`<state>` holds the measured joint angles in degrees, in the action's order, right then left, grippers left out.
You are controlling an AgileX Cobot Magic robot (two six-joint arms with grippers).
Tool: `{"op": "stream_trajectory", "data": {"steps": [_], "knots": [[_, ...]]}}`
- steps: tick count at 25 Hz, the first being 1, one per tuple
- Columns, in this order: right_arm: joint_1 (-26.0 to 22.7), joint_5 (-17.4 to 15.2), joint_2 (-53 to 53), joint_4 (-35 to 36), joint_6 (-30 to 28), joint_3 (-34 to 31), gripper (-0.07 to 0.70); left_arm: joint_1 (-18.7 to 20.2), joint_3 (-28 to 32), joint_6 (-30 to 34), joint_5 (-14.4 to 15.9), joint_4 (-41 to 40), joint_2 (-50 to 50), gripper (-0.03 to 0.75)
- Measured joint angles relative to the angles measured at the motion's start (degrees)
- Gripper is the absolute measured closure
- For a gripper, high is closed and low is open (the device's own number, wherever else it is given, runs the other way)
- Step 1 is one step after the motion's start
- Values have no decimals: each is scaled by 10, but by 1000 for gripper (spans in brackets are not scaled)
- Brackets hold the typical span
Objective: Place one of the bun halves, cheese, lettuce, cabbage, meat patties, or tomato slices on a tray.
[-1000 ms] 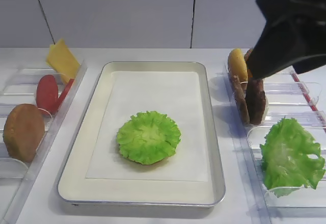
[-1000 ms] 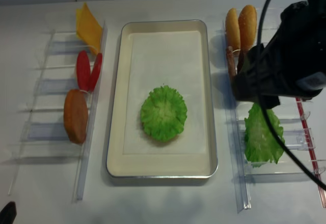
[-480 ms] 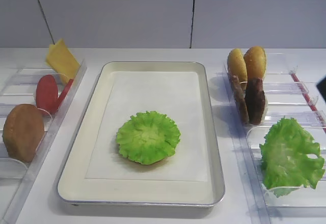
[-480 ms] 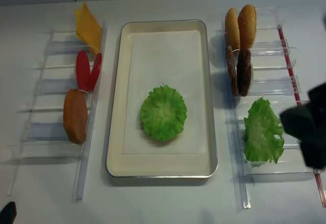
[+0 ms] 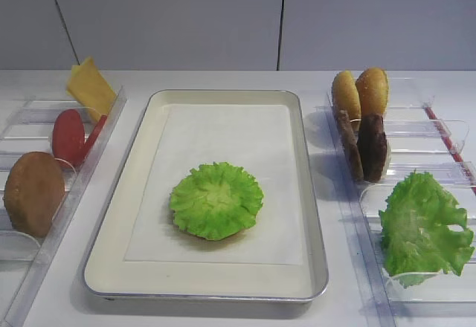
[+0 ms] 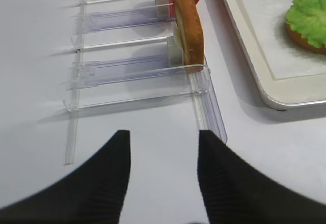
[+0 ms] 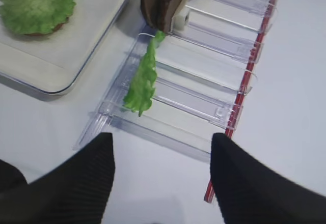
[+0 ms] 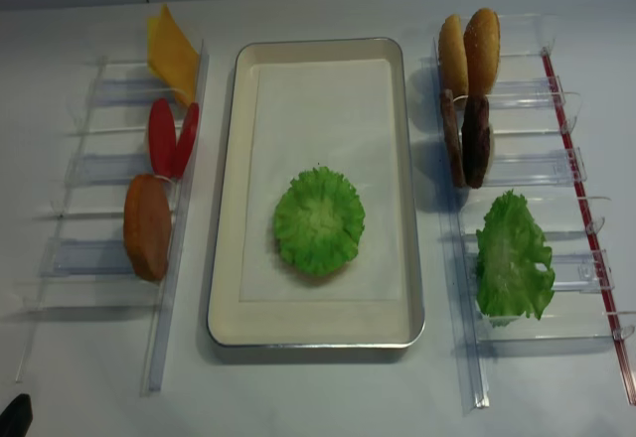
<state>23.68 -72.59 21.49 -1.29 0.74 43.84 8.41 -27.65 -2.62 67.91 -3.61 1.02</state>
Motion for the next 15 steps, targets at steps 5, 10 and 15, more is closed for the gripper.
{"op": "stream_trajectory", "data": {"steps": [5, 10, 15], "knots": [[-70, 0, -63, 6, -7, -44, 186, 0, 0, 0, 0, 0, 0, 420], [-142, 1, -125, 13, -10, -87, 186, 0, 0, 0, 0, 0, 0, 420], [-197, 32, -162, 26, -10, -124, 186, 0, 0, 0, 0, 0, 0, 420]]}}
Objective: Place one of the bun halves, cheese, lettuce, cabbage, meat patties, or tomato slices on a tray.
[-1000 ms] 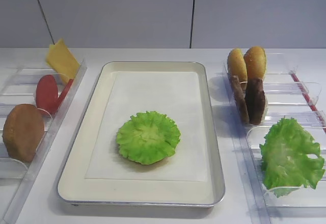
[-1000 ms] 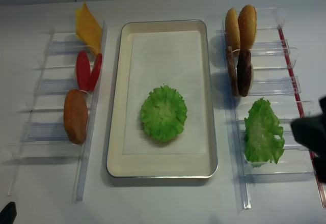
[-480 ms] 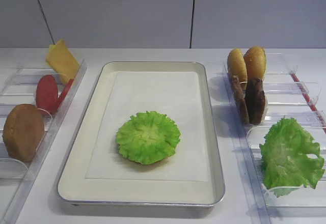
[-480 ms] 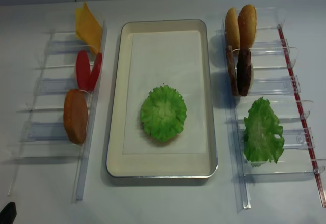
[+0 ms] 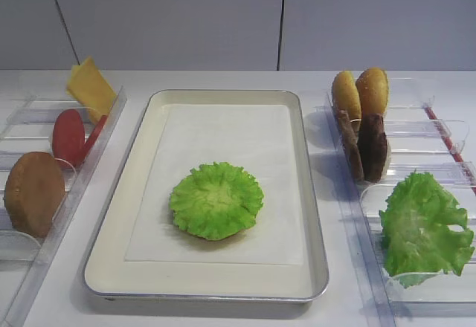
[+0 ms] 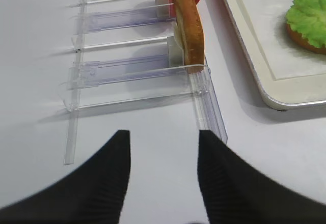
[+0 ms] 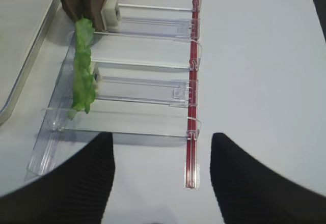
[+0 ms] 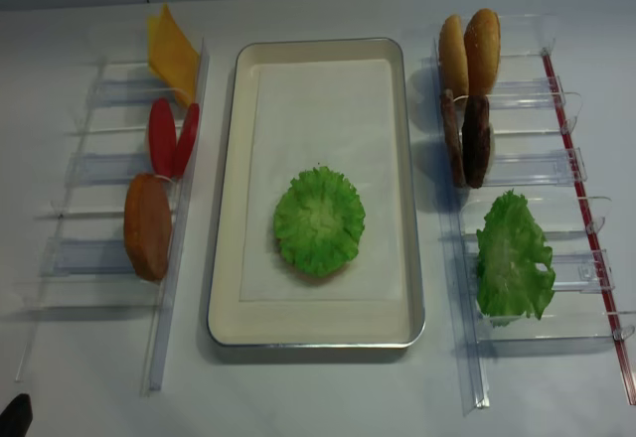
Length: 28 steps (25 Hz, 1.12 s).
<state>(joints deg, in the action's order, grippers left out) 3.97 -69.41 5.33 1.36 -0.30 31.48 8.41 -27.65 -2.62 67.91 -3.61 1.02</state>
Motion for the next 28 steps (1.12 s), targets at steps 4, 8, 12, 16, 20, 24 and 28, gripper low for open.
{"op": "stream_trajectory", "data": {"steps": [4, 8, 12, 16, 20, 24, 28], "knots": [[-37, 16, -26, 2, -10, -11, 201, 0, 0, 0, 0, 0, 0, 420], [-56, 25, -44, 24, -55, -29, 225, 0, 0, 0, 0, 0, 0, 420], [-64, 40, -61, 57, -94, -40, 251, 0, 0, 0, 0, 0, 0, 420], [-65, 42, -62, 66, -100, -43, 255, 0, 0, 0, 0, 0, 0, 420], [-65, 42, -62, 68, -101, -43, 255, 0, 0, 0, 0, 0, 0, 420], [-65, 42, -62, 68, -102, -43, 255, 0, 0, 0, 0, 0, 0, 420], [-65, 42, -62, 68, -102, -43, 255, 0, 0, 0, 0, 0, 0, 420]]}}
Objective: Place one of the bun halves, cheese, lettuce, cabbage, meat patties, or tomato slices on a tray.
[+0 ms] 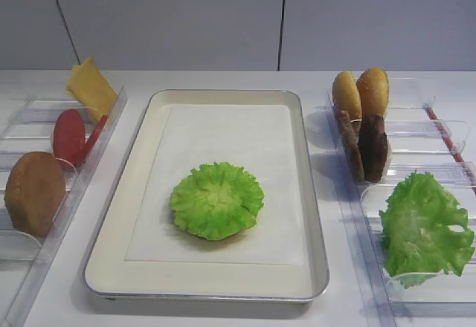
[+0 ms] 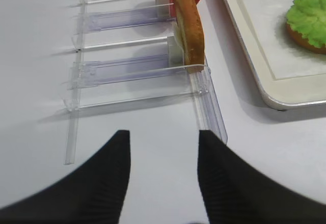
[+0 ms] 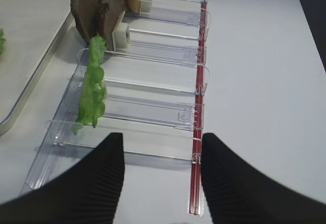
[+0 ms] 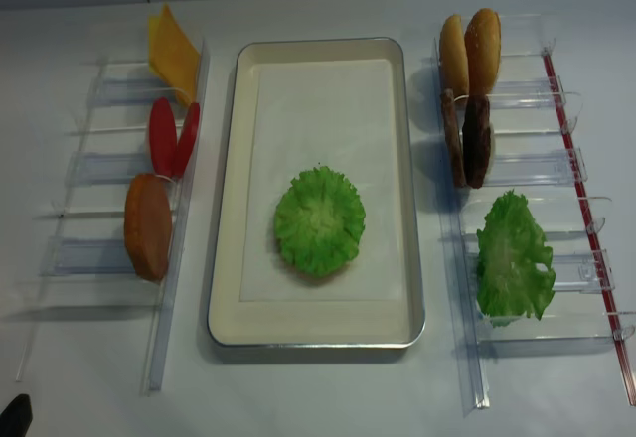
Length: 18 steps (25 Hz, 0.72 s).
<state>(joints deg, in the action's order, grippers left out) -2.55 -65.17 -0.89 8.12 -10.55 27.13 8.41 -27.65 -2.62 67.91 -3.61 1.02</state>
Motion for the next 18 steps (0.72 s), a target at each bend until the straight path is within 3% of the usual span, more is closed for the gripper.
{"op": "stream_trajectory", "data": {"steps": [18], "knots": [[0, 1, 0, 0, 3, 0, 255, 0, 0, 0, 0, 0, 0, 420]]}}
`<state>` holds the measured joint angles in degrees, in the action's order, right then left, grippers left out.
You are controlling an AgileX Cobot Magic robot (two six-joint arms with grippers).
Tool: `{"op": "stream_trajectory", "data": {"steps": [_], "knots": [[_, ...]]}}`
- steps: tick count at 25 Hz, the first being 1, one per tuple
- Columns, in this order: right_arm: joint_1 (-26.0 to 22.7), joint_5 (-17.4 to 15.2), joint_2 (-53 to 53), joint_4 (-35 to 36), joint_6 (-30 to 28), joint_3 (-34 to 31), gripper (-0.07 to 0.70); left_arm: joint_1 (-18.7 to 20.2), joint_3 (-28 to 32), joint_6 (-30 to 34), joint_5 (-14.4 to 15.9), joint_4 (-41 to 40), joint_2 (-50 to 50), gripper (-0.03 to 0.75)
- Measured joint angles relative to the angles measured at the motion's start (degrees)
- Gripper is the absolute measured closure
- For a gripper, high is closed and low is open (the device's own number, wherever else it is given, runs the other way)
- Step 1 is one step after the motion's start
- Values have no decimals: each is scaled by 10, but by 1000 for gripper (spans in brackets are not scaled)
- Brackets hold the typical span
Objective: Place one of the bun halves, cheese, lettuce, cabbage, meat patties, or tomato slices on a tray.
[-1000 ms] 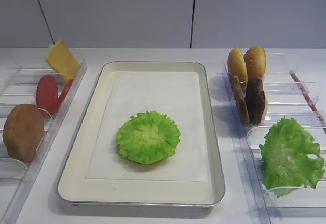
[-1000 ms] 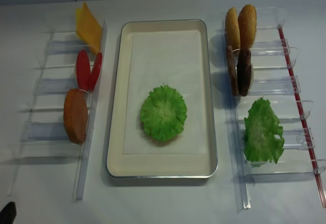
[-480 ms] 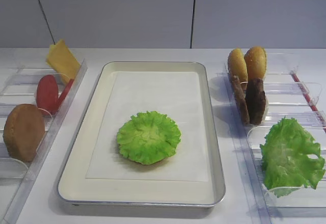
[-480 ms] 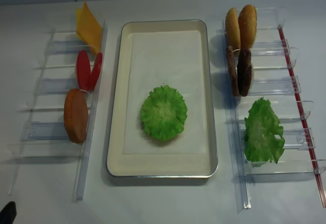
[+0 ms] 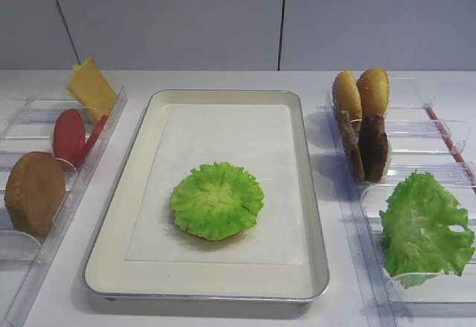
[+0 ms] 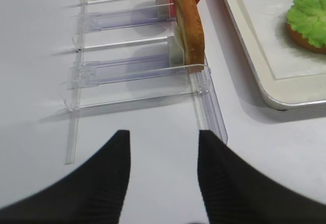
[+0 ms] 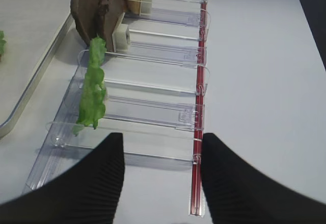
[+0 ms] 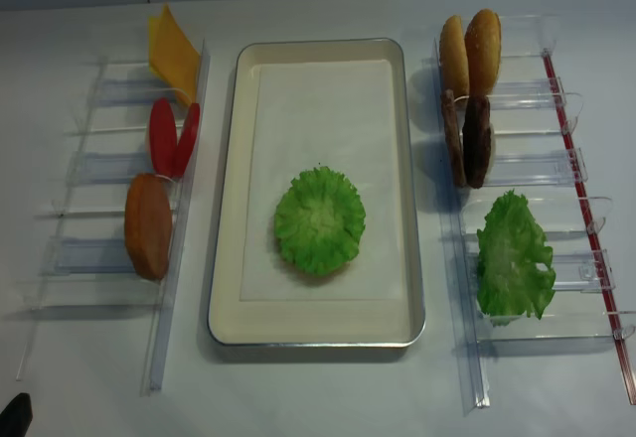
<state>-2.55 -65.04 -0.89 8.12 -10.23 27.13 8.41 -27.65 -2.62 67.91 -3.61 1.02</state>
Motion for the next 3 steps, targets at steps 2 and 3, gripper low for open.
{"op": "stream_trajectory", "data": {"steps": [2, 3], "knots": [[0, 0, 0, 0, 0, 0, 255, 0, 0, 0, 0, 0, 0, 420], [0, 0, 0, 0, 0, 0, 255, 0, 0, 0, 0, 0, 0, 420]]}}
